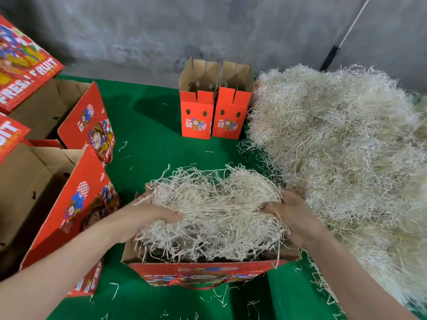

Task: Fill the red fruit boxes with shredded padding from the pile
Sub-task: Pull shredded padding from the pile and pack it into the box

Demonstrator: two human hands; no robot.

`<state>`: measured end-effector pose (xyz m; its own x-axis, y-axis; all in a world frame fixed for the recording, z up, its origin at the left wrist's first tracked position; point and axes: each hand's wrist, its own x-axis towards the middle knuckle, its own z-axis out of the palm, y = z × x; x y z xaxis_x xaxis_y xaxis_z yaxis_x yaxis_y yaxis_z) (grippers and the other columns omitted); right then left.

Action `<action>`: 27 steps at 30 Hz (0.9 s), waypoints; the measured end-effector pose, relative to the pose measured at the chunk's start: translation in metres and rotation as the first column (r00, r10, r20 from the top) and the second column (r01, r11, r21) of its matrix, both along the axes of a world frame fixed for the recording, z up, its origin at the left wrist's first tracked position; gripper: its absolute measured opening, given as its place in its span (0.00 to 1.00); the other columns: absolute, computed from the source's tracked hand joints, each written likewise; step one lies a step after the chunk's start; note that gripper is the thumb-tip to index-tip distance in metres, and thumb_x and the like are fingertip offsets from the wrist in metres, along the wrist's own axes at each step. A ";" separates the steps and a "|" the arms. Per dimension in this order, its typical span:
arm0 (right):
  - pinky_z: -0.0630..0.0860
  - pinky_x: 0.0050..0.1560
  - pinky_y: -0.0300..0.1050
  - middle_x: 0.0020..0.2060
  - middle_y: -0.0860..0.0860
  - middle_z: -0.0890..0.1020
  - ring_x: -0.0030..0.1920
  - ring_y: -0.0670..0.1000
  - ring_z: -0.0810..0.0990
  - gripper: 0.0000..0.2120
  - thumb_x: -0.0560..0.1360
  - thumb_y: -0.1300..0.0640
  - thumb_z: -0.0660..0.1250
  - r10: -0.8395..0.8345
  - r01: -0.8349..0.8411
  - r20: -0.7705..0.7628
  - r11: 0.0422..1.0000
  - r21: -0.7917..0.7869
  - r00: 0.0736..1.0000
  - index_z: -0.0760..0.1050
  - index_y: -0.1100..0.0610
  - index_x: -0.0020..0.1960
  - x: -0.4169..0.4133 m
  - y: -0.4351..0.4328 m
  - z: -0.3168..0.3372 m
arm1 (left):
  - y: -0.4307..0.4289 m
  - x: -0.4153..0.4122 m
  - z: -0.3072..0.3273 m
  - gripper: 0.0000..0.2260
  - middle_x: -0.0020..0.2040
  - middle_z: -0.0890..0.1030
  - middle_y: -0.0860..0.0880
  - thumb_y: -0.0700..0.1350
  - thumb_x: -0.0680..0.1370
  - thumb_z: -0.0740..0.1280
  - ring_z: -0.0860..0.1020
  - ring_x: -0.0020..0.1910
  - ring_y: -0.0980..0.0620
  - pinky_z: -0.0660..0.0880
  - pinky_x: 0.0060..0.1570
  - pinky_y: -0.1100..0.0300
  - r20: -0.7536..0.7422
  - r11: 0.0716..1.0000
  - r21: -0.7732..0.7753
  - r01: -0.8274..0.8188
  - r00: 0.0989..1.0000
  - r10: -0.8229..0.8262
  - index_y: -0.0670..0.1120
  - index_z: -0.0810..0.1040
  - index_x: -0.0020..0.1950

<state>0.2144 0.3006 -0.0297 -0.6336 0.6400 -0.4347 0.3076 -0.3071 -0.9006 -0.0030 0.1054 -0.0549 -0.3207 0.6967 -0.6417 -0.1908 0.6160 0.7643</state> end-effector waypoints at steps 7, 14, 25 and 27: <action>0.80 0.44 0.50 0.45 0.61 0.83 0.46 0.58 0.83 0.07 0.67 0.64 0.66 0.000 -0.094 -0.231 0.913 -0.397 0.973 0.80 0.65 0.43 -0.023 -0.037 -0.013 | 0.037 0.048 -0.001 0.47 0.67 0.74 0.52 0.53 0.55 0.82 0.72 0.65 0.57 0.65 0.69 0.54 -0.063 0.942 0.166 0.292 0.956 -0.285 0.49 0.66 0.70; 0.79 0.48 0.39 0.46 0.47 0.84 0.49 0.48 0.83 0.13 0.70 0.69 0.69 0.353 -0.348 -0.007 0.925 0.155 0.936 0.78 0.53 0.50 -0.005 -0.023 -0.019 | 0.032 0.030 0.001 0.18 0.32 0.79 0.66 0.32 0.73 0.68 0.76 0.43 0.66 0.68 0.33 0.80 -0.215 0.969 0.189 0.158 0.970 -0.117 0.56 0.69 0.44; 0.79 0.40 0.36 0.53 0.39 0.76 0.50 0.39 0.78 0.25 0.68 0.74 0.66 0.321 -0.317 0.000 0.935 0.156 0.947 0.71 0.49 0.57 0.031 0.014 0.002 | 0.004 0.007 -0.002 0.36 0.52 0.75 0.62 0.43 0.62 0.80 0.72 0.47 0.62 0.56 0.68 0.52 -0.091 0.997 0.071 -0.013 0.996 0.020 0.54 0.67 0.65; 0.76 0.39 0.32 0.50 0.24 0.70 0.50 0.33 0.72 0.30 0.70 0.75 0.62 0.363 -0.366 0.065 0.884 0.290 0.929 0.72 0.39 0.54 0.029 0.011 0.006 | 0.001 0.004 -0.004 0.50 0.67 0.70 0.53 0.42 0.61 0.80 0.68 0.63 0.55 0.54 0.70 0.51 -0.074 0.999 0.017 -0.048 0.996 0.049 0.50 0.55 0.75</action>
